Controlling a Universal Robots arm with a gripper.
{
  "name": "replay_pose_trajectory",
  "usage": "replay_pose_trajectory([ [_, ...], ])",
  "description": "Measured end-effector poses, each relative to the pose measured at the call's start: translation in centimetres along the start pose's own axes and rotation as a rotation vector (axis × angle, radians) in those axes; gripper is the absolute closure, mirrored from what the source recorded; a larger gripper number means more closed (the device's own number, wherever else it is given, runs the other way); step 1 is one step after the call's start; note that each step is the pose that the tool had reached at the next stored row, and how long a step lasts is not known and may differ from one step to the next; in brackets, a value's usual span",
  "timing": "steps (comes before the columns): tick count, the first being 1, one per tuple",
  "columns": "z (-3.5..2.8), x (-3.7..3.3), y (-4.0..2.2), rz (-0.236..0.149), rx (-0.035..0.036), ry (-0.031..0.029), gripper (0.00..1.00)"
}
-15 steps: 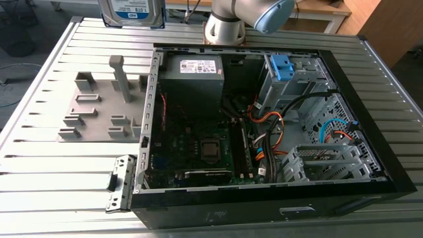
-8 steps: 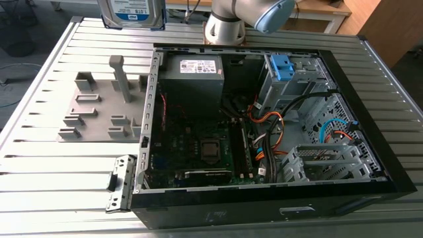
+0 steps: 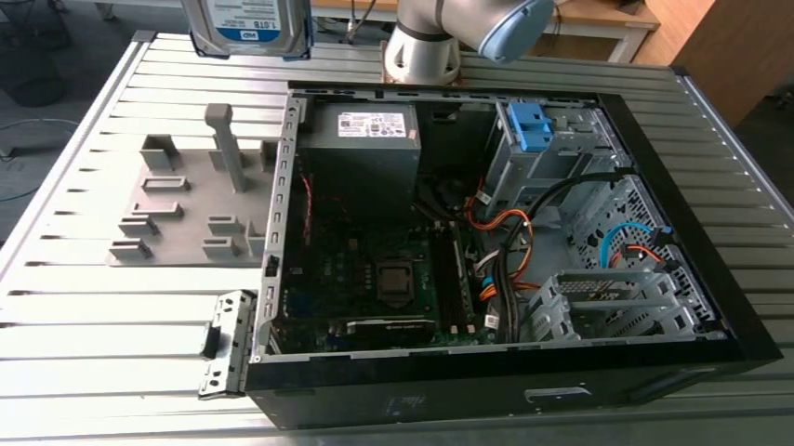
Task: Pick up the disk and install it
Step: 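Pick up the disk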
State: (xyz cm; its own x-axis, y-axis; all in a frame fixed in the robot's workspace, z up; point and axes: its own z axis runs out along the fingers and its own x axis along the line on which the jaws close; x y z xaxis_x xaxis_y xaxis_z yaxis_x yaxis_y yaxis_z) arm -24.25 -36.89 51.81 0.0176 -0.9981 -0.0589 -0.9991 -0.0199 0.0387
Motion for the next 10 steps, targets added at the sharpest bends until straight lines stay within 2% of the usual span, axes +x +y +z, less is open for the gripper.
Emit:
replay_pose_trajectory([
  [10, -0.01, 0.56, -0.10, 0.000, -0.0001, 0.0001, 0.64],
])
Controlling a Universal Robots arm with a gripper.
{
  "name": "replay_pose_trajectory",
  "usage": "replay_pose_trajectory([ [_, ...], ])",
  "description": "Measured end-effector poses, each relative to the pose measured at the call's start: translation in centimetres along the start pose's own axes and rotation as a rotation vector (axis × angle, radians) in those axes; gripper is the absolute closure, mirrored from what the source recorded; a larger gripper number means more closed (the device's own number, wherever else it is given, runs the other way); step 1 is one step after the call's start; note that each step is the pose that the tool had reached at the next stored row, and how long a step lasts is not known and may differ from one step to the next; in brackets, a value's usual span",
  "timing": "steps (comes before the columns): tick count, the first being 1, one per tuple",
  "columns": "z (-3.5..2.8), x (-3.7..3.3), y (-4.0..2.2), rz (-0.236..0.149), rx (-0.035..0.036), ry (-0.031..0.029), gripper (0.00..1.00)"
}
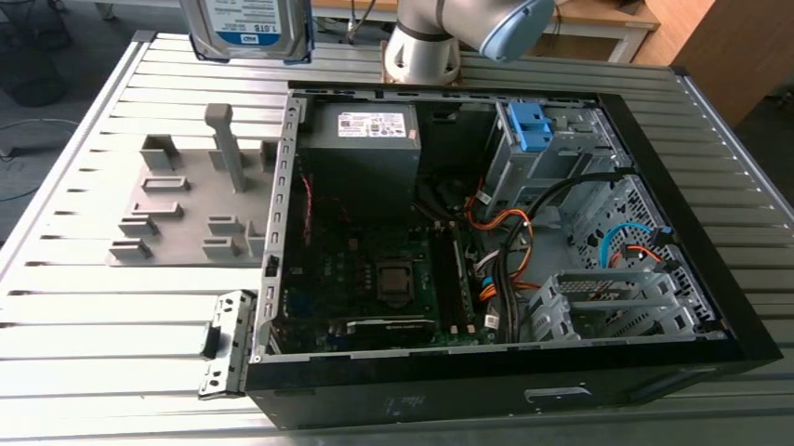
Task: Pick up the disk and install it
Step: 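Pick up the disk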
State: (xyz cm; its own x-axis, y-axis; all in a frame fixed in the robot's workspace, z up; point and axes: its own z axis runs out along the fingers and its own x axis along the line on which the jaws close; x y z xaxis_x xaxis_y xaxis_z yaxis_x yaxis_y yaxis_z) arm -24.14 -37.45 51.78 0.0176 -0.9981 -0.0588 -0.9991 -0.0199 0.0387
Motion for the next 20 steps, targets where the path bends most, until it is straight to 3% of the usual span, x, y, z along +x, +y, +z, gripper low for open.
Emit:
replay_pose_trajectory([
  [20, 0.00, 1.11, -0.20, 0.000, 0.0001, -0.0001, 0.64],
])
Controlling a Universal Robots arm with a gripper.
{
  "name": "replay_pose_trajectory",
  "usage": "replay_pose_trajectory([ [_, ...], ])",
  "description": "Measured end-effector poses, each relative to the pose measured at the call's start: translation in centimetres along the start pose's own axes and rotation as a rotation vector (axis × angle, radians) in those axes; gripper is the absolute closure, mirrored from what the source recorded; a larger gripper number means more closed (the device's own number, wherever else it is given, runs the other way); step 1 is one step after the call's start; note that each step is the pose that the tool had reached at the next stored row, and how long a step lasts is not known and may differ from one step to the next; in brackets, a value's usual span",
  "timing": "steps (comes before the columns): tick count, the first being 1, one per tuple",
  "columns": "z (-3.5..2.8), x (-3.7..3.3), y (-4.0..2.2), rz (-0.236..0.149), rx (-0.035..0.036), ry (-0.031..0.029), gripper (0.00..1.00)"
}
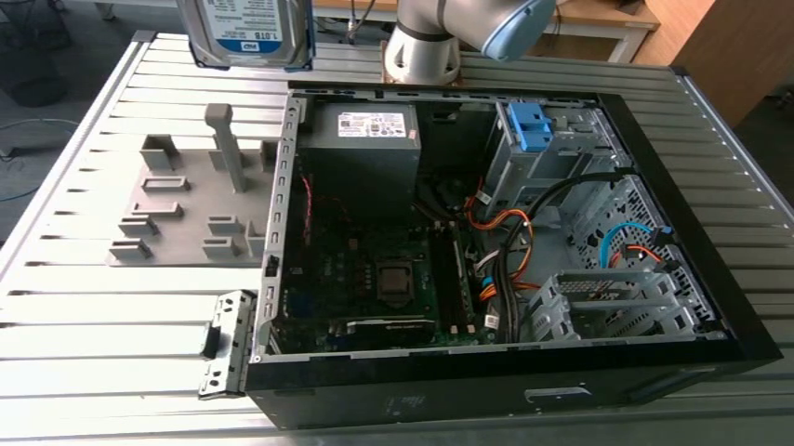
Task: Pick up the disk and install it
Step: 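Pick up the disk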
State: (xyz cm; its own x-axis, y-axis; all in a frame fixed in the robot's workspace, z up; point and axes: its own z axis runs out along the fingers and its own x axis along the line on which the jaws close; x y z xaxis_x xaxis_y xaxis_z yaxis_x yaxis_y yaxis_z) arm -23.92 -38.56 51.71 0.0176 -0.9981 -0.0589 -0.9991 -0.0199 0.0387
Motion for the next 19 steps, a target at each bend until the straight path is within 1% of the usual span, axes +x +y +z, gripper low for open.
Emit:
replay_pose_trajectory([
  [10, -0.01, 0.62, -0.12, 0.000, 0.0000, 0.0000, 0.64],
  [15, 0.00, 1.12, -0.21, 0.000, 0.0000, 0.0000, 0.64],
  [17, 0.03, 1.31, -0.35, 0.000, 0.0001, -0.0001, 0.64],
  [19, 0.05, 1.47, -0.69, 0.000, -0.0002, 0.0001, 0.64],
])
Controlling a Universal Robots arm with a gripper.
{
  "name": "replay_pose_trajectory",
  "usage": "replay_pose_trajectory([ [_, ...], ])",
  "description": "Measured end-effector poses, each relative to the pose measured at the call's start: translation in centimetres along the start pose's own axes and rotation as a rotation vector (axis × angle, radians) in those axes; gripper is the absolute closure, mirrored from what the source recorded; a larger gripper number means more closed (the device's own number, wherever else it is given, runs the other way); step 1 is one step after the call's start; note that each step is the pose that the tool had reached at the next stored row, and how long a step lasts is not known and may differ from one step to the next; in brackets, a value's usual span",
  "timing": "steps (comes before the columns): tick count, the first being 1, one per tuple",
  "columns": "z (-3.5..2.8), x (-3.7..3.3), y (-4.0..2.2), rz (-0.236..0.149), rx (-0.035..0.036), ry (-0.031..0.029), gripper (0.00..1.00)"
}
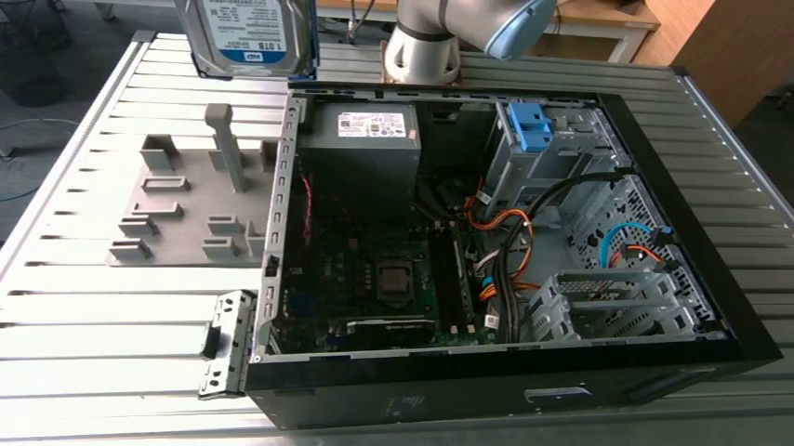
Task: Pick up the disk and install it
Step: 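Pick up the disk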
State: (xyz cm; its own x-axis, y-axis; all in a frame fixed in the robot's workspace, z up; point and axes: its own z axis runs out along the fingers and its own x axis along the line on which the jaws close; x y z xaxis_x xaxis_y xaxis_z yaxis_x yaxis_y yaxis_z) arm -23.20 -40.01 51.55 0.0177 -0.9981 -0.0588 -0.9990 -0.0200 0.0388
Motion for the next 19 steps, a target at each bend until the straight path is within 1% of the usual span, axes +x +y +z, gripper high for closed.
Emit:
replay_pose_trajectory([
  [6, 0.12, 0.35, -1.26, 0.000, -0.0002, -0.0001, 0.64],
  [10, 0.19, 0.58, -1.90, 0.000, -0.0001, -0.0002, 0.64],
  [13, 0.21, 0.73, -2.24, 0.000, -0.0003, -0.0001, 0.64],
  [19, 0.25, 1.00, -2.71, 0.000, -0.0003, 0.0000, 0.64],
])
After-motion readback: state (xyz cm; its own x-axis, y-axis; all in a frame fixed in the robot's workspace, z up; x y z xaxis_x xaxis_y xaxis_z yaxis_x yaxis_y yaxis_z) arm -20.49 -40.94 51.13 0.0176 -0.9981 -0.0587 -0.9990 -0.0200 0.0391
